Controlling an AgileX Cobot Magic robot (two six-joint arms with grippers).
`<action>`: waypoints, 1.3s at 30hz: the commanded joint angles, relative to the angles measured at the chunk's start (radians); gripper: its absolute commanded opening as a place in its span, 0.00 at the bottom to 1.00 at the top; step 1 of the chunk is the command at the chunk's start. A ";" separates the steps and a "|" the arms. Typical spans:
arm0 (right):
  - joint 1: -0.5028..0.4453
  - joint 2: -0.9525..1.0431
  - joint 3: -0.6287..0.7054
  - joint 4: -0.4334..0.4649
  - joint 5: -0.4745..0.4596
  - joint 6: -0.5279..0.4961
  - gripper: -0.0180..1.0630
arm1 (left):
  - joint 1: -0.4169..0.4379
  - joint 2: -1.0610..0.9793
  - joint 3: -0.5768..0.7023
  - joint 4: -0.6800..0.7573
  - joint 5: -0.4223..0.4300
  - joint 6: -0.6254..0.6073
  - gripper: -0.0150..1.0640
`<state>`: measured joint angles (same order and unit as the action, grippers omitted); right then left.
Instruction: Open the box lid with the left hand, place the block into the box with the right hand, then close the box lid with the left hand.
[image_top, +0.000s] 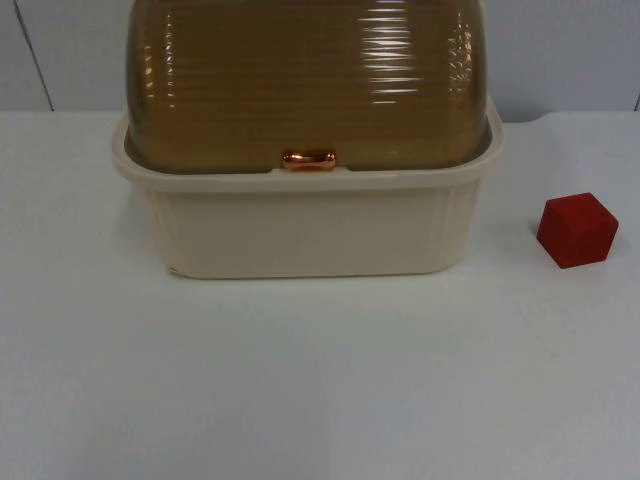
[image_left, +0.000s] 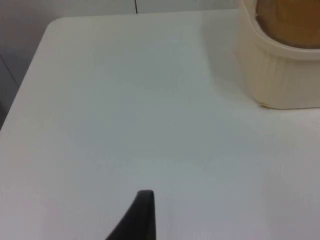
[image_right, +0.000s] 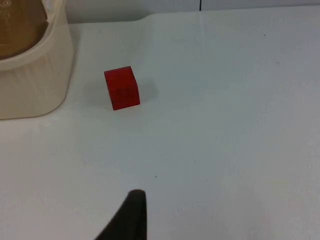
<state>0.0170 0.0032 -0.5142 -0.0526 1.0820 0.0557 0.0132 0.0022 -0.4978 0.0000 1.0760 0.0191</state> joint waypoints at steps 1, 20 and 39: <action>0.006 -0.003 -0.001 0.001 -0.003 0.004 0.99 | -0.004 -0.002 0.004 0.006 -0.001 -0.008 0.99; 0.006 -0.003 -0.023 0.001 -0.042 0.004 0.99 | -0.004 -0.002 -0.033 0.018 -0.091 -0.025 0.99; 0.006 0.637 -0.456 -0.055 -0.500 0.004 0.99 | -0.004 0.625 -0.543 0.267 -0.437 -0.264 0.99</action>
<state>0.0170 0.6157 -0.9508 -0.1010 0.6157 0.0578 0.0132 0.5810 -1.0164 0.2675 0.6492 -0.2483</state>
